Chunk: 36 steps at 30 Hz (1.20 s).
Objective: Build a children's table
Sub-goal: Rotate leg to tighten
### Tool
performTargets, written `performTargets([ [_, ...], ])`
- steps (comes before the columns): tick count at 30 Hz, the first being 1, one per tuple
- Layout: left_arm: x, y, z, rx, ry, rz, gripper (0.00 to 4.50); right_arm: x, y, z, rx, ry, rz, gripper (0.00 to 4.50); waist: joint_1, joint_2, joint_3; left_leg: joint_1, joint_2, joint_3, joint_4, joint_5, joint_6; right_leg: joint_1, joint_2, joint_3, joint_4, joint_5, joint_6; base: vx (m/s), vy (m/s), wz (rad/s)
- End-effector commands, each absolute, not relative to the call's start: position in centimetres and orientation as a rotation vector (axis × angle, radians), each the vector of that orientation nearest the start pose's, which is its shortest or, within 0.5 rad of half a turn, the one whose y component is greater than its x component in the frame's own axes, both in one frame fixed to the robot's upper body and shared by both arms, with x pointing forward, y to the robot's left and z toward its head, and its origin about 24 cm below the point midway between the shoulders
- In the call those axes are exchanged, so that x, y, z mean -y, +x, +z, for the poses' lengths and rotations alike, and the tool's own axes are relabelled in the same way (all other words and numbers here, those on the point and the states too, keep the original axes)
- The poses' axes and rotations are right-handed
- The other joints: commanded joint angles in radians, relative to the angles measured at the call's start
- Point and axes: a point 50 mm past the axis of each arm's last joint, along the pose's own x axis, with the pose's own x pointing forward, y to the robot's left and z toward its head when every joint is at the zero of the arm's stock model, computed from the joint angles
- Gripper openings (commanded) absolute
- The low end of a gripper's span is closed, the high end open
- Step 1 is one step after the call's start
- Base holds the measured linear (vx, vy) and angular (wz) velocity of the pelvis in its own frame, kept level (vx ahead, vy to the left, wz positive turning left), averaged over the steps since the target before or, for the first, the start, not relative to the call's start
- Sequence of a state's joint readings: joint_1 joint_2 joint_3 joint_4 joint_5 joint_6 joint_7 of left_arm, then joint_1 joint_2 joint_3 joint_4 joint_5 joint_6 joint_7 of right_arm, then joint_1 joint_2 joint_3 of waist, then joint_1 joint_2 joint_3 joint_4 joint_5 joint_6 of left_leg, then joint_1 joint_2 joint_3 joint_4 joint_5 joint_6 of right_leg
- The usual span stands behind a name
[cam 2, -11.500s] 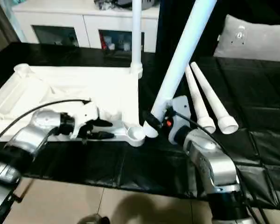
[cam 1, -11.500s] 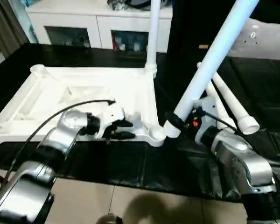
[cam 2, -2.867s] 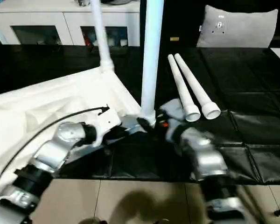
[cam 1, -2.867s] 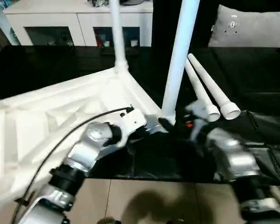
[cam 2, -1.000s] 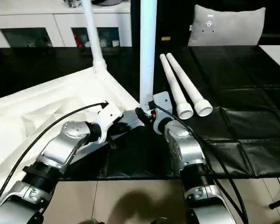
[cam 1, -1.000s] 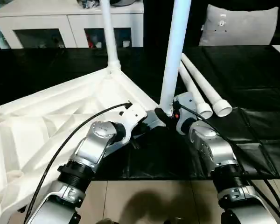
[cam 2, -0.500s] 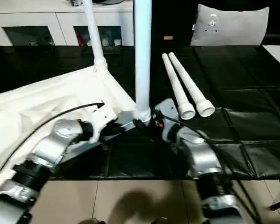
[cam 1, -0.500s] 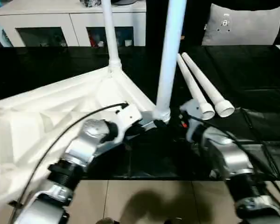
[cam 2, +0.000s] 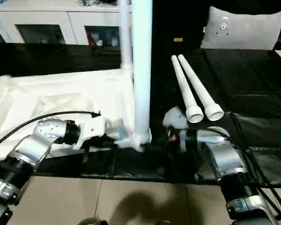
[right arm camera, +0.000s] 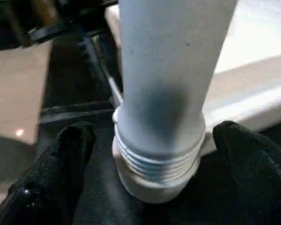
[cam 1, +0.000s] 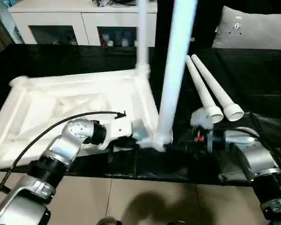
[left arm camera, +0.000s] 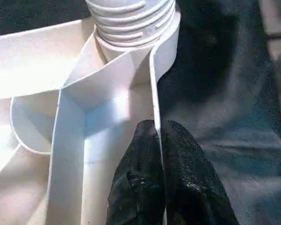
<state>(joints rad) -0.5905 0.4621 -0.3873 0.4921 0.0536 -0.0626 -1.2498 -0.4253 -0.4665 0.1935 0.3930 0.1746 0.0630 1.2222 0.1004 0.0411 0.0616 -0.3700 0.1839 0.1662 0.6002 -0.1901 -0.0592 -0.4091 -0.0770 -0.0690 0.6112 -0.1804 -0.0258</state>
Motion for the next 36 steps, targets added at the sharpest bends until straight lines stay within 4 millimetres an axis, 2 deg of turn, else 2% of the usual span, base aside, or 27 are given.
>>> performTargets([
  [1, -12.7, 30.8, 7.2, -0.323, 0.724, -1.543, 0.00, 16.0, 29.2, 6.6, -0.279, -0.292, 1.345, 4.16, -0.002, -0.014, -0.072, 0.005, 0.042, -0.004, -0.065, -0.136, 0.091, 0.059, -0.065, 0.045, -0.065, -0.163, -0.226, 0.000, 0.000, 0.00],
  [4, -12.7, 30.8, 7.3, -0.317, 0.726, -1.563, 0.00, 15.9, 29.2, 6.5, -0.284, -0.281, 1.355, 4.02, 0.000, -0.016, -0.072, 0.004, 0.043, -0.003, -0.065, -0.132, 0.088, 0.059, -0.067, 0.045, -0.064, -0.159, -0.226, 0.000, 0.000, 0.00],
  [5, -12.6, 30.7, 7.4, -0.313, 0.723, -1.583, 0.00, 15.8, 29.2, 6.5, -0.284, -0.274, 1.363, 3.73, 0.000, -0.017, -0.072, 0.004, 0.042, -0.003, -0.065, -0.128, 0.087, 0.060, -0.067, 0.045, -0.064, -0.161, -0.225, 0.000, 0.000, 0.00],
  [8, -12.6, 30.6, 7.4, -0.313, 0.725, -1.610, 0.00, 15.8, 29.0, 6.5, -0.288, -0.265, 1.383, 3.60, 0.000, -0.018, -0.072, 0.003, 0.041, -0.003, -0.064, -0.130, 0.088, 0.061, -0.066, 0.045, -0.064, -0.163, -0.225, 0.000, 0.000, 0.00],
  [15, -12.5, 30.4, 7.3, -0.320, 0.720, -1.647, 0.00, 15.8, 28.6, 6.2, -0.315, -0.229, 1.413, 2.88, -0.001, -0.016, -0.071, 0.004, 0.043, -0.003, -0.065, -0.133, 0.085, 0.060, -0.065, 0.044, -0.065, -0.171, -0.224, 0.000, 0.000, 0.00],
  [21, -12.6, 30.4, 7.1, -0.321, 0.692, -1.634, 0.00, 15.6, 28.2, 6.0, -0.332, -0.179, 1.428, 2.74, 0.000, -0.015, -0.070, 0.004, 0.043, -0.003, -0.065, -0.132, 0.083, 0.060, -0.065, 0.044, -0.066, -0.172, -0.221, 0.000, 0.000, 0.00],
  [25, -12.2, 30.7, 7.1, -0.314, 0.619, -1.498, 0.00, 14.4, 27.9, 5.9, -0.316, -0.070, 1.383, 2.73, 0.002, -0.015, -0.068, 0.005, 0.045, -0.003, -0.068, -0.137, 0.079, 0.058, -0.066, 0.045, -0.068, -0.190, -0.216, 0.000, 0.000, 0.00],
  [27, -11.8, 31.0, 7.1, -0.317, 0.561, -1.415, 0.00, 13.4, 27.9, 5.8, -0.293, -0.029, 1.337, 2.72, -0.002, -0.019, -0.061, 0.006, 0.042, -0.001, -0.071, -0.163, 0.061, 0.056, -0.066, 0.046, -0.077, -0.261, -0.198, 0.000, 0.000, 0.00],
  [28, -11.5, 31.1, 7.1, -0.316, 0.536, -1.369, 0.00, 12.9, 28.0, 5.6, -0.297, -0.016, 1.299, 2.72, 0.000, -0.019, -0.062, 0.008, 0.042, -0.003, -0.072, -0.169, 0.056, 0.056, -0.069, 0.045, -0.079, -0.287, -0.191, 0.000, 0.000, 0.00],
  [30, -10.5, 31.4, 7.3, -0.305, 0.468, -1.254, 0.00, 11.2, 28.5, 5.0, -0.294, -0.012, 1.178, 2.72, -0.012, -0.017, -0.058, 0.007, 0.042, -0.006, -0.077, -0.177, 0.033, 0.052, -0.068, 0.046, -0.081, -0.339, -0.170, 0.000, 0.000, 0.00],
  [31, -10.4, 31.4, 7.3, -0.304, 0.460, -1.241, 0.00, 11.1, 28.6, 5.0, -0.293, -0.011, 1.161, 2.72, -0.019, -0.017, -0.054, 0.003, 0.041, -0.007, -0.079, -0.185, 0.027, 0.051, -0.065, 0.045, -0.083, -0.348, -0.167, 0.000, 0.000, 0.00],
  [32, -10.1, 31.5, 7.4, -0.304, 0.440, -1.215, 0.00, 10.6, 28.9, 4.8, -0.296, -0.001, 1.116, 2.72, -0.025, -0.017, -0.056, 0.004, 0.039, -0.009, -0.081, -0.197, 0.015, 0.055, -0.067, 0.043, -0.087, -0.383, -0.153, 0.000, 0.000, 0.00],
  [35, -8.3, 31.8, 7.7, -0.290, 0.382, -1.104, 0.00, 9.0, 30.2, 4.6, -0.288, 0.062, 0.922, 2.72, -0.047, -0.020, -0.058, 0.003, 0.033, -0.007, -0.077, -0.185, 0.024, 0.054, -0.066, 0.044, -0.091, -0.357, -0.154, 0.000, 0.000, 0.00],
  [36, -8.3, 31.8, 7.7, -0.290, 0.382, -1.104, 0.00, 9.0, 30.2, 4.6, -0.288, 0.062, 0.922, 2.72, -0.052, -0.019, -0.058, 0.001, 0.034, -0.007, -0.077, -0.176, 0.025, 0.053, -0.065, 0.046, -0.089, -0.340, -0.162, 0.000, 0.000, 0.00],
])
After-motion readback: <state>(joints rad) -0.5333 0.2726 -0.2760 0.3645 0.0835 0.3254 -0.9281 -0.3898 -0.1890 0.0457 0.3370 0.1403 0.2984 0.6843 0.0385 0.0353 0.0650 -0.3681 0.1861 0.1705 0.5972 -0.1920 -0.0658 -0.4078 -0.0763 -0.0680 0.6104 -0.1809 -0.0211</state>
